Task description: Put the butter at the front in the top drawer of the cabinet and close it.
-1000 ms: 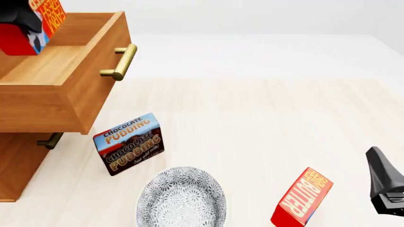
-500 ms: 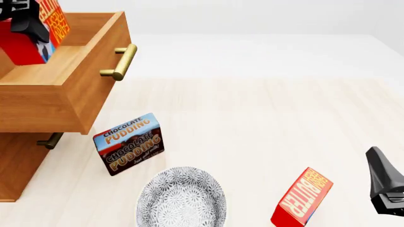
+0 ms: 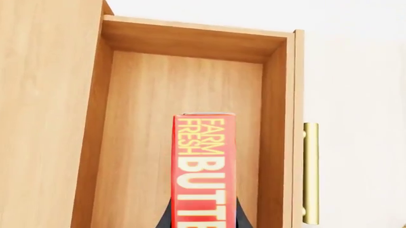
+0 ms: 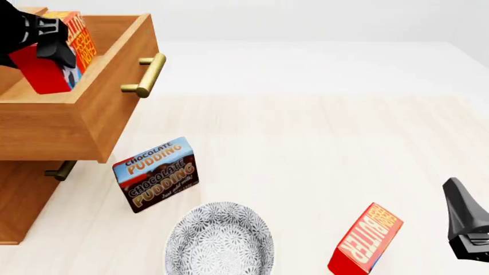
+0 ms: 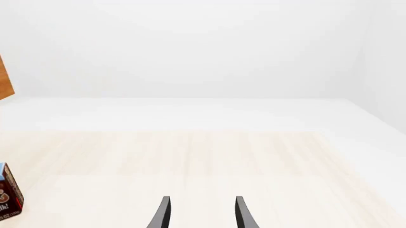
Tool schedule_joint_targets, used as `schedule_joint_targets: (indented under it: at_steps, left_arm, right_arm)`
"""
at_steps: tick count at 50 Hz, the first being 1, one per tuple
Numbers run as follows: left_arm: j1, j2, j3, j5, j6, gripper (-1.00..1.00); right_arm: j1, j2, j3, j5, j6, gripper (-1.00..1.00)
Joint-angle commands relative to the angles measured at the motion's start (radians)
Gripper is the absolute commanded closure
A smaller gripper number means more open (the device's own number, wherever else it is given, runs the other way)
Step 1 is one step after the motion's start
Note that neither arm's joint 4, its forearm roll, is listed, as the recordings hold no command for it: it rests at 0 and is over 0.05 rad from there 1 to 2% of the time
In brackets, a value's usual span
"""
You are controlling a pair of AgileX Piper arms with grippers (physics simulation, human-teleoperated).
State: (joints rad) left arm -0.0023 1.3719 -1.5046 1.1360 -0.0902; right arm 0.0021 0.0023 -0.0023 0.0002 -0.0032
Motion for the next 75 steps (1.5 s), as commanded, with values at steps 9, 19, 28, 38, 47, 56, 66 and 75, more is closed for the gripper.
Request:
schedule_joint_targets:
  at_steps: [9, 19, 28, 38, 47, 56, 66, 75]
  left_arm:
    - [0.001, -0.014, 0.063, -0.068, 0.015, 1.0]
    - [0.01, -0.007, 0.065, -0.074, 0.022, 1.0]
    - [0.014, -0.007, 0.081, -0.081, 0.025, 1.0]
    - [0.016, -0.008, 0.103, -0.091, 0.025, 1.0]
    - [0.014, -0.014, 0.119, -0.096, 0.027, 1.0]
    - [0.011, -0.003, 0.124, -0.106, 0.024, 1.0]
    - [0.012, 0.002, 0.137, -0.115, 0.027, 1.0]
    - [0.011, 0.014, 0.142, -0.124, 0.027, 1.0]
  right_arm:
    - [0.0, 0.0, 0.0, 0.0, 0.001, -1.0]
    - [0.0, 0.0, 0.0, 0.0, 0.001, -1.0]
    - [0.0, 0.0, 0.0, 0.0, 0.0, -1.0]
    - [0.0, 0.0, 0.0, 0.0, 0.0, -1.0]
    - [0.0, 0.0, 0.0, 0.0, 0.0, -1.0]
    - [0.0, 0.0, 0.0, 0.0, 0.0, -1.0]
    - [0.0, 0.0, 0.0, 0.0, 0.001, -1.0]
    - [0.0, 0.0, 0.0, 0.0, 0.001, -1.0]
